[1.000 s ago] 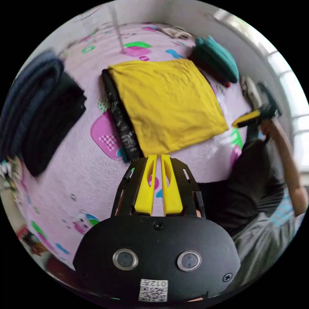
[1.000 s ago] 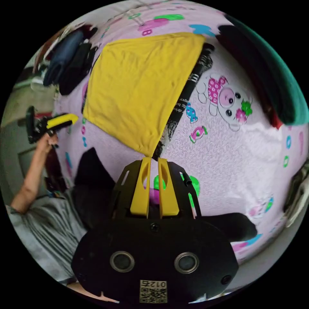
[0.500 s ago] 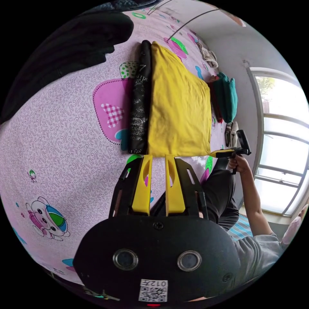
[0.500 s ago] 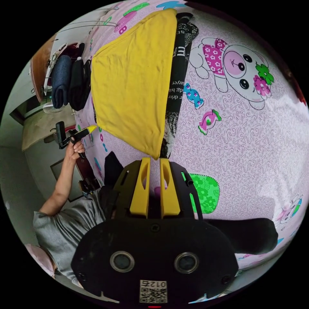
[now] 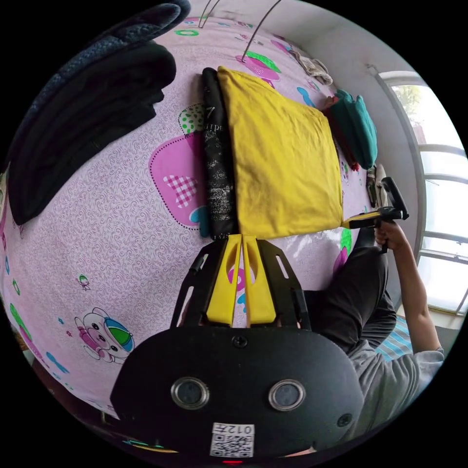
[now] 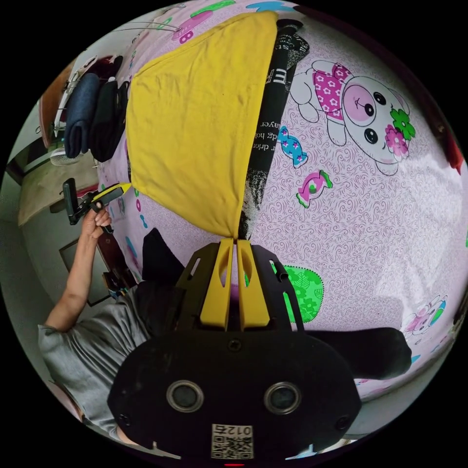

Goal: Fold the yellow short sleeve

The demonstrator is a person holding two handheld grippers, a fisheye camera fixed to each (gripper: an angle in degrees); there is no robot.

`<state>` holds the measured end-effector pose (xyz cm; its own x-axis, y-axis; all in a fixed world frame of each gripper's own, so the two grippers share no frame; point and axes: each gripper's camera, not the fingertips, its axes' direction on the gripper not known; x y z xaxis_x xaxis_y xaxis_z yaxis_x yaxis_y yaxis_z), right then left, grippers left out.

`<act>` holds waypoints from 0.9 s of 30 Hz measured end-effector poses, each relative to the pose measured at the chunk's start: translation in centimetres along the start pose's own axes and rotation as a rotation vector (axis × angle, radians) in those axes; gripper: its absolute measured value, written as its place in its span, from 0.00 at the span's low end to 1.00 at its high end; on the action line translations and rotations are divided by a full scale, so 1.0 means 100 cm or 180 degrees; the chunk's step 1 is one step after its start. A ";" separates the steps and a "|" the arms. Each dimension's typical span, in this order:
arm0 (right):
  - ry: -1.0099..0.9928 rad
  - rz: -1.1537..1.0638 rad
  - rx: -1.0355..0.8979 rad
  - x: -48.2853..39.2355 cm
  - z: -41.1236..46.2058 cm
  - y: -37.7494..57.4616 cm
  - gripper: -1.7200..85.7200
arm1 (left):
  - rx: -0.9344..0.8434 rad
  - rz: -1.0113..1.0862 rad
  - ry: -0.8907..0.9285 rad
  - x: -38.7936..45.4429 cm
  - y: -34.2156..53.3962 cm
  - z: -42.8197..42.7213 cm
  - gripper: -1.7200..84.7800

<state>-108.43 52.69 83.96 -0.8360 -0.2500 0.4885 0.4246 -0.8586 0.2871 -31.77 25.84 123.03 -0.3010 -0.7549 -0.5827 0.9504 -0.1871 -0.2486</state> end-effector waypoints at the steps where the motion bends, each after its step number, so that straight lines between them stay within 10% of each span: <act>1: 0.0078 -0.0010 -0.0023 -0.004 0.001 -0.003 0.01 | 0.0020 0.0011 -0.0011 -0.001 0.000 -0.002 0.02; 27: 0.0337 -0.0095 0.0008 -0.123 -0.017 -0.056 0.01 | -0.0013 0.0053 0.0025 -0.010 0.011 -0.048 0.02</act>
<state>-101.11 59.81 74.93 -0.8803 -0.2702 0.3900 0.3996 -0.8654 0.3025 -30.80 29.41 119.57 -0.2856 -0.7529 -0.5929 0.9550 -0.1719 -0.2417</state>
